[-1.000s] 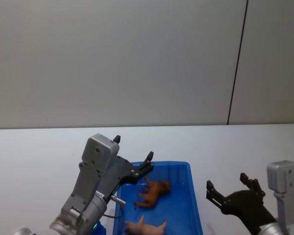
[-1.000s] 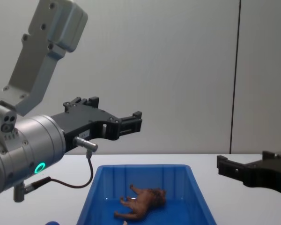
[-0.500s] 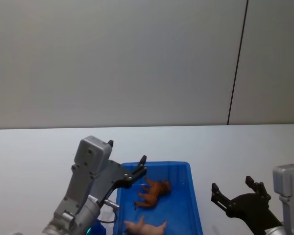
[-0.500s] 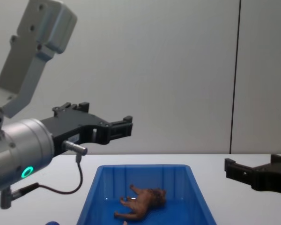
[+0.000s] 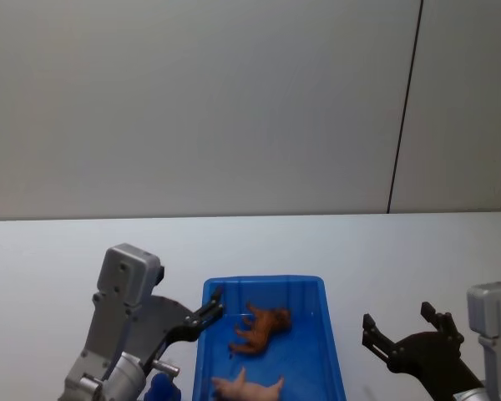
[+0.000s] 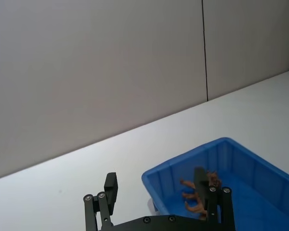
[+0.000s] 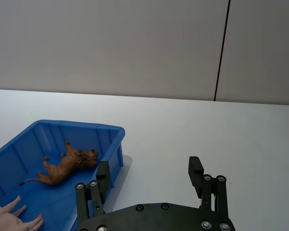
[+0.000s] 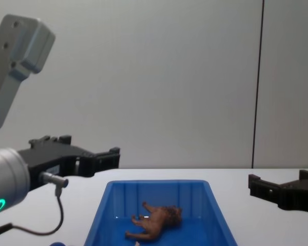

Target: Pick up the two dolls from the table and place them into the box.

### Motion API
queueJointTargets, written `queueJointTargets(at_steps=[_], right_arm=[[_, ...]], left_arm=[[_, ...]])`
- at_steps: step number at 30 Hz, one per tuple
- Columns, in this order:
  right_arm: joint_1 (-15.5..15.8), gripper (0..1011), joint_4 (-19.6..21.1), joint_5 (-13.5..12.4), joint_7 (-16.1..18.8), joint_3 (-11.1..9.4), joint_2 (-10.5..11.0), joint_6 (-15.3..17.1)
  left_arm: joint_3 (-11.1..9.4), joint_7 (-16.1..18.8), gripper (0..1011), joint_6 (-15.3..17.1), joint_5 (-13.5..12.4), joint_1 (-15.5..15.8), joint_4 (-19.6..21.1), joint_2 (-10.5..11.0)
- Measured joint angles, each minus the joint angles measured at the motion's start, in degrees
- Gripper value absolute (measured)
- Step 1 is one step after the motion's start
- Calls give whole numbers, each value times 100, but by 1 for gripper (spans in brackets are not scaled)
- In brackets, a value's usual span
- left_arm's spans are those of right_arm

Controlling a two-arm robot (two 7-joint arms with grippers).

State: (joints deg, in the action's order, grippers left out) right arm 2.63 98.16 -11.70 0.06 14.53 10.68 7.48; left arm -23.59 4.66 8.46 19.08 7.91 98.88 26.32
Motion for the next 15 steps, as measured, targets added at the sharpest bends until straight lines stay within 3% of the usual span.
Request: queueJointTargets(at_steps=[15], right_arm=[[11, 1001, 11, -7, -10, -5, 7, 0]], left_arm=[[127, 199, 1001, 335, 446, -202, -80, 108]])
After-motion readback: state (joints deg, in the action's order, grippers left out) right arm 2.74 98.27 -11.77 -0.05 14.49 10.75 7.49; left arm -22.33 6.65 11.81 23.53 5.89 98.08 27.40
